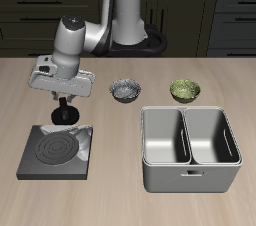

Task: Turn on the flat stove

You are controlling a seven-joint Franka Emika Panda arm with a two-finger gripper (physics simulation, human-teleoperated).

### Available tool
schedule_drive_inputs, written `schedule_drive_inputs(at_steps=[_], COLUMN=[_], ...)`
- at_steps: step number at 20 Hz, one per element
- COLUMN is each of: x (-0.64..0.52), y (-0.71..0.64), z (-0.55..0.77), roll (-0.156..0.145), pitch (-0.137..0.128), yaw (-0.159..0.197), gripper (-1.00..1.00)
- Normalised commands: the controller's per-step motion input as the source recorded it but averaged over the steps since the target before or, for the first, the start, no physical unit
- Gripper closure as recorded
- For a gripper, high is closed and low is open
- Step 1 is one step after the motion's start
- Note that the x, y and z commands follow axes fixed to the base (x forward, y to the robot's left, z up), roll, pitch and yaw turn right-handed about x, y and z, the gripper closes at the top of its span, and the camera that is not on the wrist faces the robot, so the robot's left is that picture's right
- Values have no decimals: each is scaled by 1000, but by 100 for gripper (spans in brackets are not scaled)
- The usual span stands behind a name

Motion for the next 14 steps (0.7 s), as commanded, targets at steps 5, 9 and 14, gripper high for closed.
schedule_drive_inputs(at_steps=[5, 9, 14], x=[24, 247, 147], y=[-265, -362, -307], z=[239, 328, 215], roll=[-45, -54, -65], pitch=[-44, -50, -13], yaw=[55, 78, 3], gripper=[100, 100, 100])
